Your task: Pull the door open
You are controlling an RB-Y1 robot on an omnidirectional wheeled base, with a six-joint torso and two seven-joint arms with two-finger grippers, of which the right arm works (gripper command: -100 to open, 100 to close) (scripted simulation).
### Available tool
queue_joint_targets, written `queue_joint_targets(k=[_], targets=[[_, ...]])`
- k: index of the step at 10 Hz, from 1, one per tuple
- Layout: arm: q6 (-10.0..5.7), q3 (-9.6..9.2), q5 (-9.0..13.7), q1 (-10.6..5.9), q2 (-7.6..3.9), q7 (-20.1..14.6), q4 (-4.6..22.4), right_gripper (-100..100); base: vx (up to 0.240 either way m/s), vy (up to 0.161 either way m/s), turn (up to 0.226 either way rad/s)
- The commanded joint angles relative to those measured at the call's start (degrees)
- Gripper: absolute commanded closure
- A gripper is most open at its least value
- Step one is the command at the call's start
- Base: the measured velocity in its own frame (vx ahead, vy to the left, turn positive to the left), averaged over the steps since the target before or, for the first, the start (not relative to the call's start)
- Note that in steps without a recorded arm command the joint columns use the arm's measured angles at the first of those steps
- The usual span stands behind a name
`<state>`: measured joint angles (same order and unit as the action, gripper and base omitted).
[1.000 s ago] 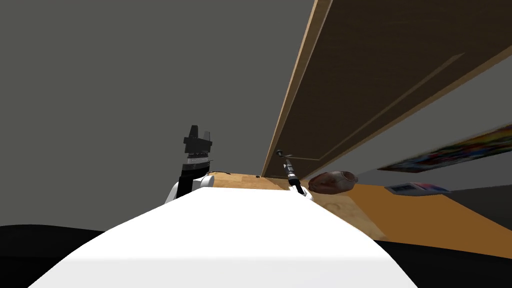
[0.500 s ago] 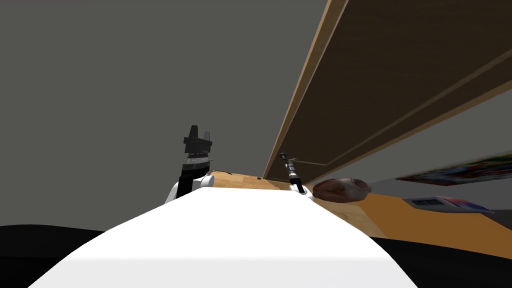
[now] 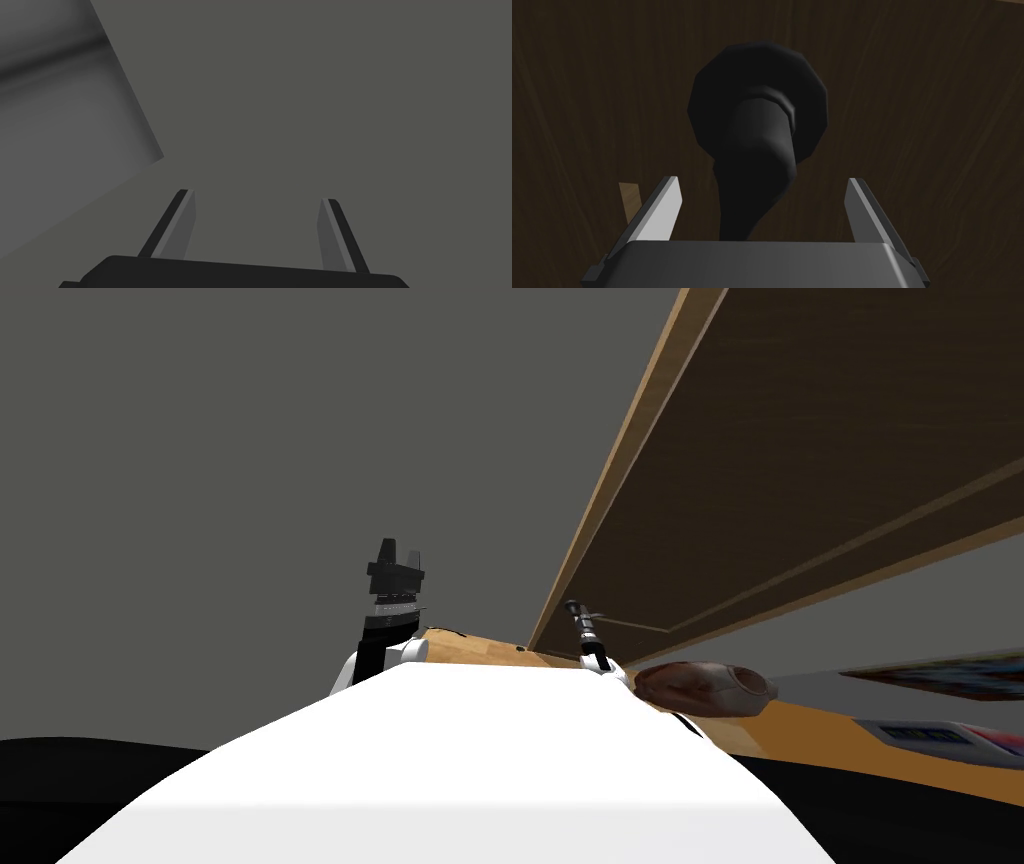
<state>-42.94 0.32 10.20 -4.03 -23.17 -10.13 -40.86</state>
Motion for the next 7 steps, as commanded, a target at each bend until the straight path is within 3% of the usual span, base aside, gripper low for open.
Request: queue_joint_targets(k=[1, 2, 3, 7], targets=[[-0.51, 0.29, 0.7, -0.85, -0.22, 0.2, 1.6, -100, 0.044, -0.028, 0.063], [-0.47, 0.15, 0.4, -0.73, -0.10, 0.1, 1.4, -100, 0.022, -0.014, 0.014], [-0.47, 0.15, 0.4, -0.73, -0.10, 0.1, 1.4, 100, -0.002, 0.001, -0.012], [-0.47, 0.15, 0.4, -0.73, -0.10, 0.1, 1.4, 100, -0.002, 0.001, -0.002]])
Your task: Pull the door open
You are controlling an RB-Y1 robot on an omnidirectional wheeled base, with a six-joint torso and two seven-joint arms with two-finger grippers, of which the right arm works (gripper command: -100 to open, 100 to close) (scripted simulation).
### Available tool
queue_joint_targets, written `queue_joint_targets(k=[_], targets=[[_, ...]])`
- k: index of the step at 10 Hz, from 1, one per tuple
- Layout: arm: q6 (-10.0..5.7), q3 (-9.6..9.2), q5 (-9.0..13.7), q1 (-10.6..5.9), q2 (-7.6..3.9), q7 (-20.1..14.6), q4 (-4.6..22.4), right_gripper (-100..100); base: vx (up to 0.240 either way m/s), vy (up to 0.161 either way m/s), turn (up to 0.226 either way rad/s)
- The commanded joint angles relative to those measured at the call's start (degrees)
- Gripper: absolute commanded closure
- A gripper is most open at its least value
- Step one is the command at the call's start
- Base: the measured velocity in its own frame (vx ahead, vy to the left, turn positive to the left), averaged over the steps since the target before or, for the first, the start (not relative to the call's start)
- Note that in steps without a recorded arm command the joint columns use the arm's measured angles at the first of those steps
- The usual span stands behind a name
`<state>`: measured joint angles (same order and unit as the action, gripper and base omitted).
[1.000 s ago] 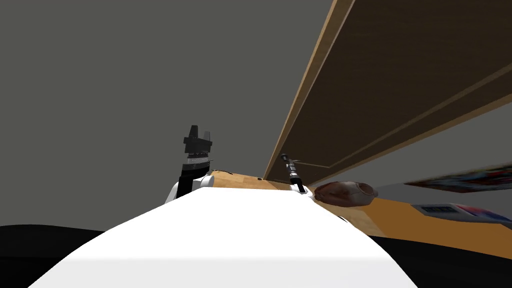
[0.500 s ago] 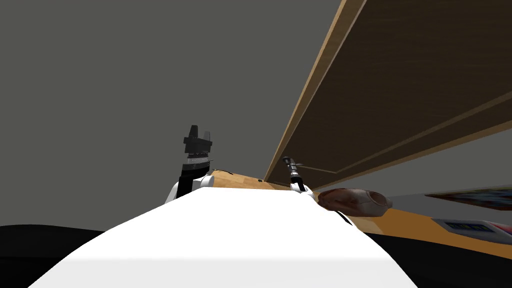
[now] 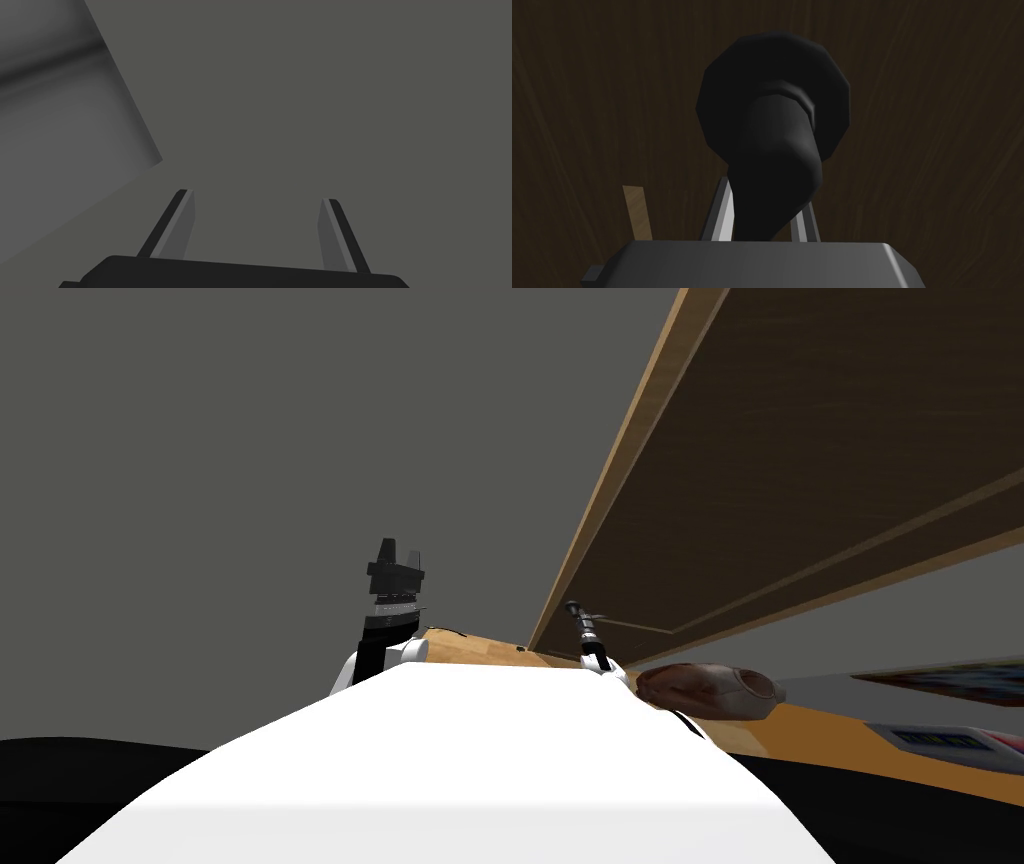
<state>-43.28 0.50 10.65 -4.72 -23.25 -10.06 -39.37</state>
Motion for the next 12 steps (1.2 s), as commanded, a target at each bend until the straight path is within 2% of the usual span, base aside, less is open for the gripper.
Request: queue_joint_targets(k=[1, 5, 10, 11, 12], targets=[[-0.13, -0.03, 0.0, -0.05, -0.01, 0.1, -0.1, 100, 0.000, 0.000, 0.000], [-1.54, -2.11, -0.7, 1.45, -1.96, -2.5, -0.7, 100, -0.164, -0.029, 0.097], [-3.92, -5.37, -1.7, 3.69, -4.97, -6.4, -1.8, 100, -0.228, -0.083, 0.129], [-3.38, -5.06, -1.6, 3.57, -4.50, -5.9, -1.8, 100, -0.099, -0.023, 0.022], [-4.82, -6.02, -1.8, 4.70, -5.36, -7.0, -1.9, 100, -0.121, -0.051, 0.105]])
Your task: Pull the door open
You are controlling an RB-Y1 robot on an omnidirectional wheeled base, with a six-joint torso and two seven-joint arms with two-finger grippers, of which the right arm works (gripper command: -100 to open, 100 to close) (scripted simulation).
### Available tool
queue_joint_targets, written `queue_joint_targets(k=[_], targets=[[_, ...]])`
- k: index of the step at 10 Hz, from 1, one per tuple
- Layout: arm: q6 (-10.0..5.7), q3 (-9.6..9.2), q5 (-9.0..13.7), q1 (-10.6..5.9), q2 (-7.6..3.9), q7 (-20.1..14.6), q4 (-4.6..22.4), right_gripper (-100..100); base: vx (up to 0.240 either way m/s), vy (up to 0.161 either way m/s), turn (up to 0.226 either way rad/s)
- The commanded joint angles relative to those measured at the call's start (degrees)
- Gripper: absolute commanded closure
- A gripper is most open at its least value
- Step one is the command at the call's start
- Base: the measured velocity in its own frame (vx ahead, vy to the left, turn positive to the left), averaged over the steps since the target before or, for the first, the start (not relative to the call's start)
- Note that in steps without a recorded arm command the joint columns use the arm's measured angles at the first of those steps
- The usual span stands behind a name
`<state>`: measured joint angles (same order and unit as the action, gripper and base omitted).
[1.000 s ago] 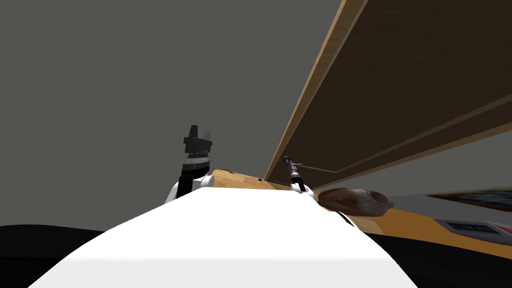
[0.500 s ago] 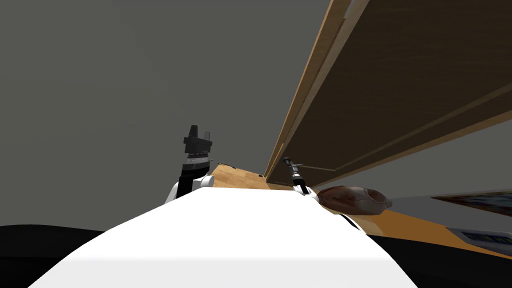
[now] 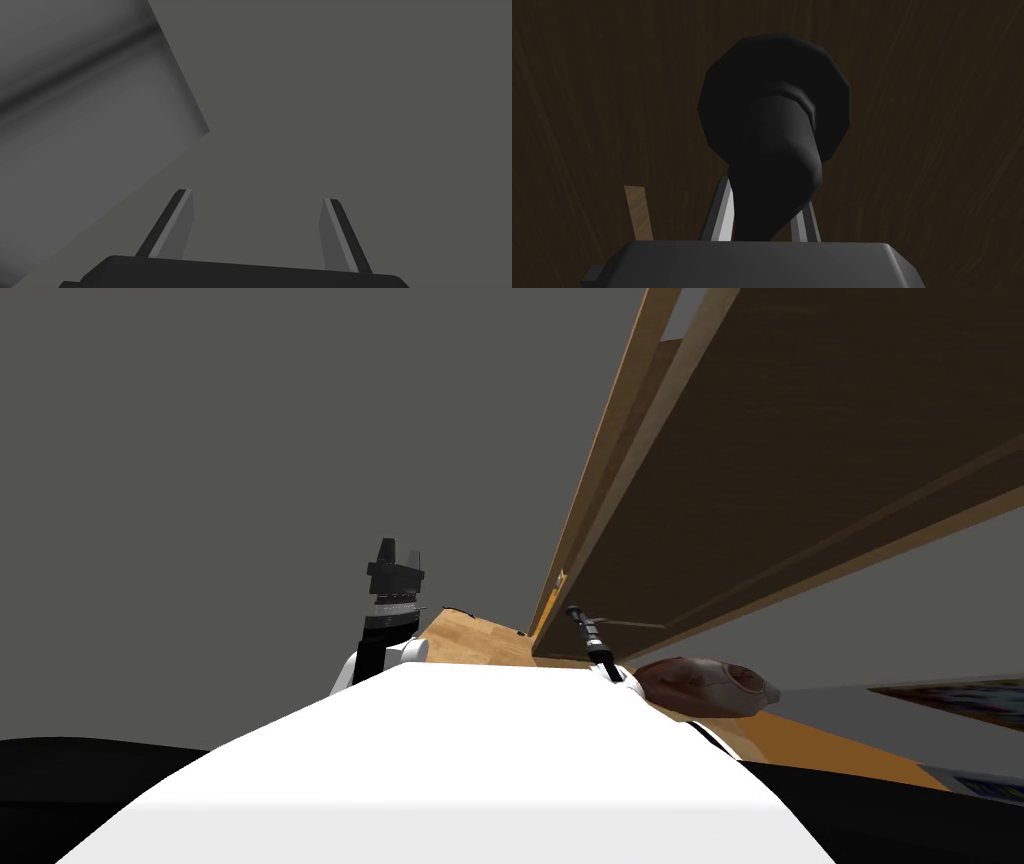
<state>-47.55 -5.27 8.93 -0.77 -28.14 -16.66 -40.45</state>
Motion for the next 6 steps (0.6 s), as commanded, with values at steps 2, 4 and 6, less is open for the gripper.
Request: queue_joint_targets(k=[2, 4, 6], targets=[[-2.54, -1.31, -0.2, 2.04, -1.78, -1.6, -1.0, 100, -0.209, -0.062, 0.146], [-4.20, -2.20, -0.4, 3.13, -2.88, -2.7, -1.2, 100, -0.198, -0.044, 0.099], [-6.25, -3.30, -0.6, 4.46, -4.22, -4.0, -1.4, 100, -0.185, -0.074, 0.115]])
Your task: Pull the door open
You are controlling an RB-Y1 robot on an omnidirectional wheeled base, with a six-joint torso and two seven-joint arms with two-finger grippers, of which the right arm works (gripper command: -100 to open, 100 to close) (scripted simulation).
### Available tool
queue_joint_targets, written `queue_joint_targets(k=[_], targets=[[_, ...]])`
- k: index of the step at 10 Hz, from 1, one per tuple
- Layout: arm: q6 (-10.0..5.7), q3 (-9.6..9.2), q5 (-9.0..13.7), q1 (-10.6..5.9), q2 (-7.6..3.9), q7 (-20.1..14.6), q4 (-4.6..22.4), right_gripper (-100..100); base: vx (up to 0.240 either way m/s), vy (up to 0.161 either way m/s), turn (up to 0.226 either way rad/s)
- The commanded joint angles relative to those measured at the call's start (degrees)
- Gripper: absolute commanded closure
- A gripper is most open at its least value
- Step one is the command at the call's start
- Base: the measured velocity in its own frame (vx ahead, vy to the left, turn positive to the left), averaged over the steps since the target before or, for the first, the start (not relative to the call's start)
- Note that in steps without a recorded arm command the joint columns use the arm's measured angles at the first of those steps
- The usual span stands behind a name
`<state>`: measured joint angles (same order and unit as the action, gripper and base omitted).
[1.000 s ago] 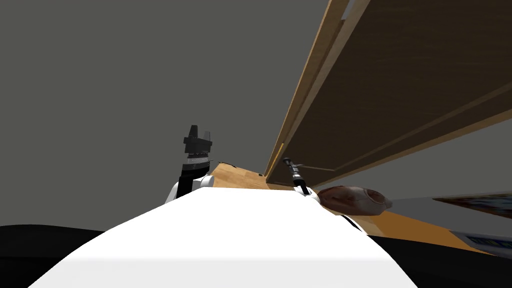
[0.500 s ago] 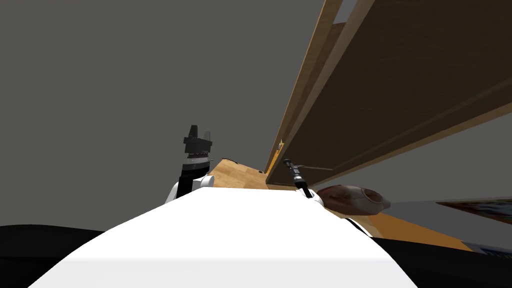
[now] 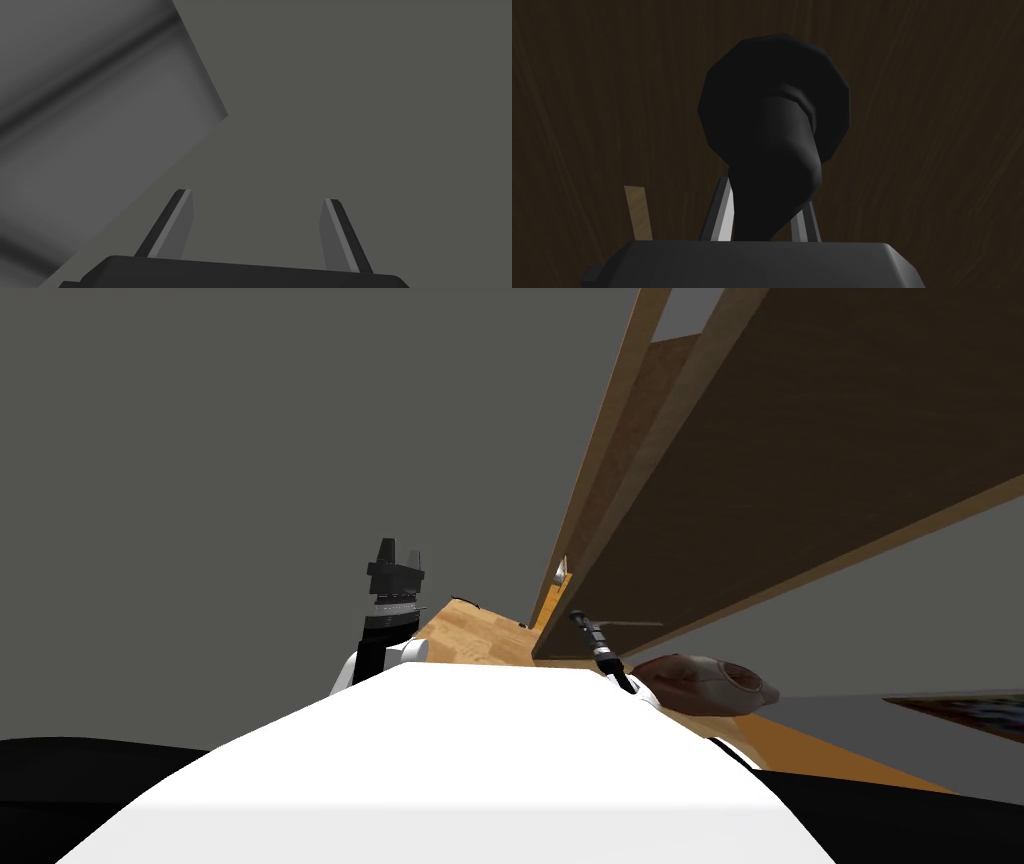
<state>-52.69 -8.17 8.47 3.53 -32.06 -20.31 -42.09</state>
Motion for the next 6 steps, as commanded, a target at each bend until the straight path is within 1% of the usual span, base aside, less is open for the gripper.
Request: queue_joint_targets(k=[1, 2, 3, 4, 6], targets=[[-1.91, -0.83, -0.2, 0.69, -0.84, -0.9, 0.2, 100, -0.217, -0.085, 0.093], [-2.67, -1.24, -0.3, 1.18, -1.34, -1.4, 0.1, 100, -0.186, -0.085, 0.094], [-1.76, -1.01, -0.2, 0.87, -0.96, -1.1, 0.0, 100, -0.077, -0.035, 0.017], [-3.35, -1.58, -0.2, 1.68, -1.49, -1.7, 0.5, 100, -0.141, -0.063, 0.175], [-5.18, -2.05, -0.1, 2.37, -2.20, -2.2, 1.2, 100, -0.220, -0.096, 0.227]])
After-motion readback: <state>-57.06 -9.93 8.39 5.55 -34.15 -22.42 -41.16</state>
